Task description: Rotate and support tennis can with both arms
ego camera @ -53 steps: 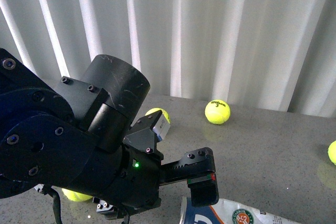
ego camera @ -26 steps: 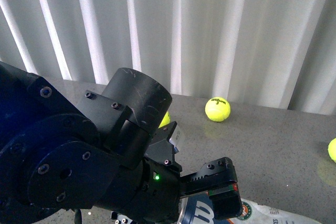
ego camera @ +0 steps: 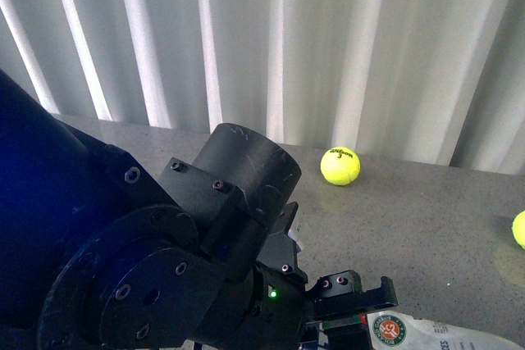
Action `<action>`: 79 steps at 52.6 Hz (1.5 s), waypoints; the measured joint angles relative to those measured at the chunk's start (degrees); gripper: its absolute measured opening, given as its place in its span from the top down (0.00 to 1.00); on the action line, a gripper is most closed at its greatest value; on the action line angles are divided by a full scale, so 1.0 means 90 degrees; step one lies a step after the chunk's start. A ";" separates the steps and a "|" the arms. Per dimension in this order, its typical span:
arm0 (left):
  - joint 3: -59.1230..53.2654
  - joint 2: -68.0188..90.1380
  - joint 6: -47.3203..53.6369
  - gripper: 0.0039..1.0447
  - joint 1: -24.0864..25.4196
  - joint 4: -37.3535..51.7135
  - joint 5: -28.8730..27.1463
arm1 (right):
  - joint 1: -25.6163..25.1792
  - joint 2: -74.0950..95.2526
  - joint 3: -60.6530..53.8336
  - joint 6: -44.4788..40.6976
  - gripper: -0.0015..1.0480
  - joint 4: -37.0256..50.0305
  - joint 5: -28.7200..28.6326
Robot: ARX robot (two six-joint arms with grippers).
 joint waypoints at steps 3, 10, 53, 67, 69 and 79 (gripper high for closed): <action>0.0029 0.0000 0.0024 0.63 0.0000 -0.0041 -0.0019 | 0.0000 0.0000 0.0000 0.0000 0.07 0.0000 0.0000; 0.0070 -0.0012 0.0102 0.83 0.0002 -0.0109 0.0032 | 0.0000 0.0000 0.0000 0.0000 0.07 0.0000 0.0000; 0.2824 -0.1282 0.3371 0.97 -0.0223 -0.4675 -0.1105 | 0.0000 0.0000 0.0000 0.0000 0.07 0.0000 -0.0002; 0.4352 -0.1073 0.6120 0.97 -0.1025 -0.6234 -0.2608 | 0.0000 0.0000 0.0000 0.0000 0.07 0.0000 0.0002; 0.4371 -0.1003 0.6462 0.97 -0.1056 -0.6198 -0.2873 | 0.0000 0.0000 0.0000 0.0000 0.07 0.0000 -0.0002; 0.4255 -0.0682 0.7589 0.97 -0.1234 -0.5761 -0.3475 | 0.0000 0.0000 0.0000 0.0000 0.07 0.0000 -0.0002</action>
